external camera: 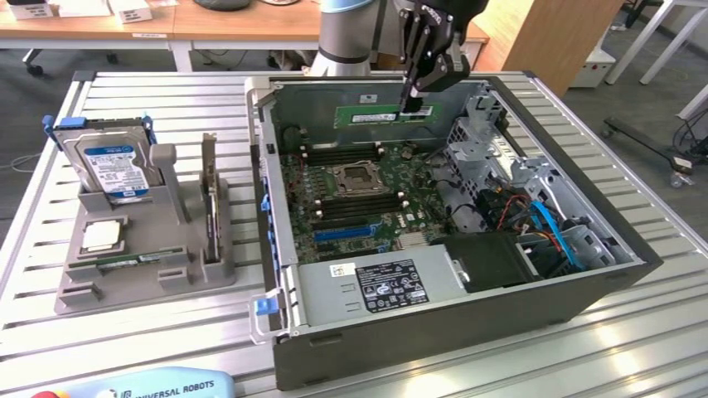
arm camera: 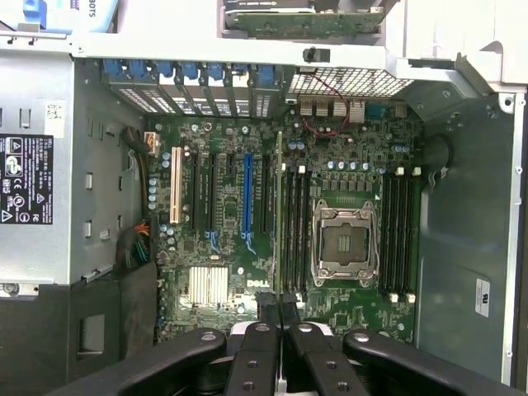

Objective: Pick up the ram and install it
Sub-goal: 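Pick up the ram and move it above insertion slot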

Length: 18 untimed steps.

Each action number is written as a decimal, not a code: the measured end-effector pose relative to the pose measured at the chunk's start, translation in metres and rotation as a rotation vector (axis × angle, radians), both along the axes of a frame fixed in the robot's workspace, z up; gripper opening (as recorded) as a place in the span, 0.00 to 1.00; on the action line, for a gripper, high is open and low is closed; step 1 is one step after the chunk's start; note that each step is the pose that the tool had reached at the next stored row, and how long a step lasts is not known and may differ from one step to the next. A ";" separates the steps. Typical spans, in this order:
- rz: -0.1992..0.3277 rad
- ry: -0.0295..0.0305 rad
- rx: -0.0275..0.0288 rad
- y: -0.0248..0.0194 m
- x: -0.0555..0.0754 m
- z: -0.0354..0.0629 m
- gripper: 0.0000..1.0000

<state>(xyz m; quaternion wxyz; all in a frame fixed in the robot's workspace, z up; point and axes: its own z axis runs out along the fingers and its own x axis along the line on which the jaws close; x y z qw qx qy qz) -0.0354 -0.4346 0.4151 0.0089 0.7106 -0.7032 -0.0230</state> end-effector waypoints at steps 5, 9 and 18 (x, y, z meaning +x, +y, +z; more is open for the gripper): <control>0.000 0.0000 -0.0001 0.0087 0.000 -0.0007 0.11; 0.000 0.0000 -0.0001 0.0139 0.000 -0.0012 0.11; 0.000 0.0000 0.0001 0.0164 0.000 -0.0026 0.11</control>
